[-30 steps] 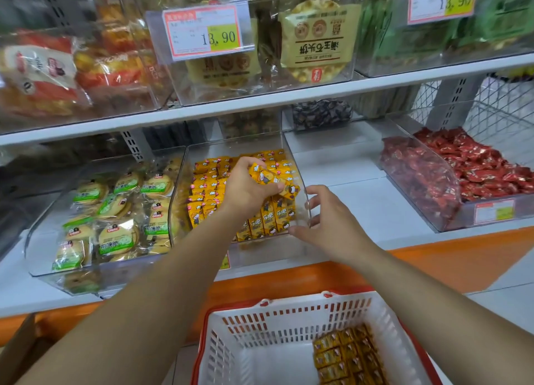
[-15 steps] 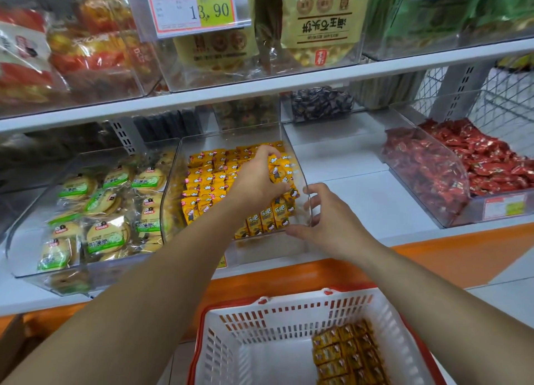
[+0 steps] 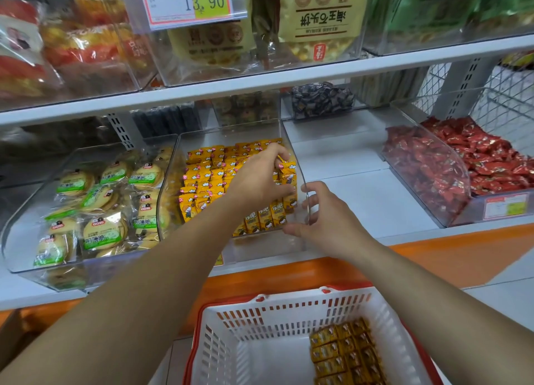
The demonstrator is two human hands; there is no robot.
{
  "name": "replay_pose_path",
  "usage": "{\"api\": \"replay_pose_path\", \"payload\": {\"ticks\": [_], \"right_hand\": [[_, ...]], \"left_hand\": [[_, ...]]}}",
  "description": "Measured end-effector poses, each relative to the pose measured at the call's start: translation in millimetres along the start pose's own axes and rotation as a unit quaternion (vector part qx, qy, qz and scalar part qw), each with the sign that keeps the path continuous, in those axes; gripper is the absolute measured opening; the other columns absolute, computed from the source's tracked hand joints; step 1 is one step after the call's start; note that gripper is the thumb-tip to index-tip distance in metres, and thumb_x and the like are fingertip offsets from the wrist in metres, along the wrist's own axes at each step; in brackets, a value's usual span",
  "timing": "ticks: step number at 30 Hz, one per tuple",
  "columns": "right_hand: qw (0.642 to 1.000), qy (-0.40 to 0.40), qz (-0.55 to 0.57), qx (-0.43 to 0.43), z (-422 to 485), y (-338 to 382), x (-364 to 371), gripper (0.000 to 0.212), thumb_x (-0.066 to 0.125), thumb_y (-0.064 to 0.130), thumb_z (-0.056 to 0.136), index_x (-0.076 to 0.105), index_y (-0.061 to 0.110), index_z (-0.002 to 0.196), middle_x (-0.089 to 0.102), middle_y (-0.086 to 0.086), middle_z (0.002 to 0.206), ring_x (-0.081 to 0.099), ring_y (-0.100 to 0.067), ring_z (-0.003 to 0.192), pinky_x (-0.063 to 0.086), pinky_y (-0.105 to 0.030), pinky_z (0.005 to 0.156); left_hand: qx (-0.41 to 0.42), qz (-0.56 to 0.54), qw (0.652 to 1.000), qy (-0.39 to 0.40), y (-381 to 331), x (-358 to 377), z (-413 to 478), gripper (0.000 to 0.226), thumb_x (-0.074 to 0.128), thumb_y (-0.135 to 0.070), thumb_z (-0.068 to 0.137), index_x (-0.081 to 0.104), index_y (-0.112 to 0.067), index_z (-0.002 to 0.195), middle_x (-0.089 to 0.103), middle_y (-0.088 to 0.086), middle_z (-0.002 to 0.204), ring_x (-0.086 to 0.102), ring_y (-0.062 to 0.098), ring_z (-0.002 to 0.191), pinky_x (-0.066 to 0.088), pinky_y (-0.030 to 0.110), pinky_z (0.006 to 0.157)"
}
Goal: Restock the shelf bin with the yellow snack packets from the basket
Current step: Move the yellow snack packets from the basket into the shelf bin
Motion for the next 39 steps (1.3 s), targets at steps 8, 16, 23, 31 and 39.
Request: {"api": "replay_pose_path", "payload": {"ticks": [8, 16, 23, 31, 39], "right_hand": [[1.0, 0.009, 0.007, 0.001, 1.2, -1.1, 2.0, 0.071, 0.085, 0.052, 0.069, 0.029, 0.052, 0.112, 0.053, 0.023, 0.097, 0.062, 0.001, 0.08, 0.041, -0.015, 0.06], [1.0, 0.011, 0.006, 0.006, 2.1, -3.6, 3.3, 0.071, 0.084, 0.053, 0.07, 0.028, 0.052, 0.113, 0.05, 0.025, 0.098, 0.061, -0.001, 0.083, 0.042, -0.015, 0.061], [1.0, 0.014, 0.01, 0.013, 1.7, -4.7, 2.8, 0.071, 0.083, 0.054, 0.07, 0.029, 0.051, 0.115, 0.05, 0.025, 0.1, 0.06, -0.001, 0.083, 0.041, -0.016, 0.061], [1.0, 0.009, -0.012, 0.026, 0.8, -1.1, 2.9, 0.071, 0.083, 0.055, 0.069, 0.029, 0.051, 0.114, 0.047, 0.029, 0.095, 0.059, -0.001, 0.083, 0.044, -0.019, 0.063], [0.983, -0.046, -0.18, 0.01, -18.0, 9.9, -2.1, 0.085, 0.065, 0.075, 0.073, 0.032, 0.034, 0.14, 0.061, 0.01, 0.128, 0.064, -0.015, 0.109, 0.046, -0.031, 0.071]], "left_hand": [[0.02, 0.125, 0.992, 0.025, 8.4, 14.7, 2.6, 0.041, 0.085, -0.046, 0.076, 0.068, -0.032, 0.111, 0.053, -0.011, 0.109, 0.044, 0.015, 0.11, 0.041, 0.031, 0.081], [0.054, 0.251, 0.964, 0.074, 19.7, 20.6, 3.9, 0.124, 0.081, -0.072, 0.061, 0.019, -0.027, 0.159, 0.027, 0.001, 0.163, 0.021, 0.026, 0.151, 0.021, 0.049, 0.124], [0.056, 0.274, 0.957, 0.08, 32.4, 29.2, 13.1, 0.123, 0.075, -0.079, 0.063, 0.007, -0.038, 0.158, 0.017, -0.002, 0.169, 0.015, 0.026, 0.155, 0.019, 0.051, 0.125], [0.051, 0.292, 0.953, 0.069, 25.7, 31.7, 11.7, 0.122, 0.078, -0.075, 0.064, 0.012, -0.034, 0.158, 0.018, -0.001, 0.169, 0.015, 0.027, 0.156, 0.018, 0.052, 0.125], [0.039, 0.189, 0.981, 0.028, -19.9, -20.5, -41.5, 0.066, 0.068, -0.053, 0.089, 0.048, -0.024, 0.144, 0.046, 0.0, 0.152, 0.034, 0.022, 0.142, 0.033, 0.038, 0.114]]}}
Point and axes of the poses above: each hand's wrist, its own z-axis towards the middle knuckle, its own x-axis out of the palm, y = z × x, the point moved 3 cm from there along z, towards the middle knuckle
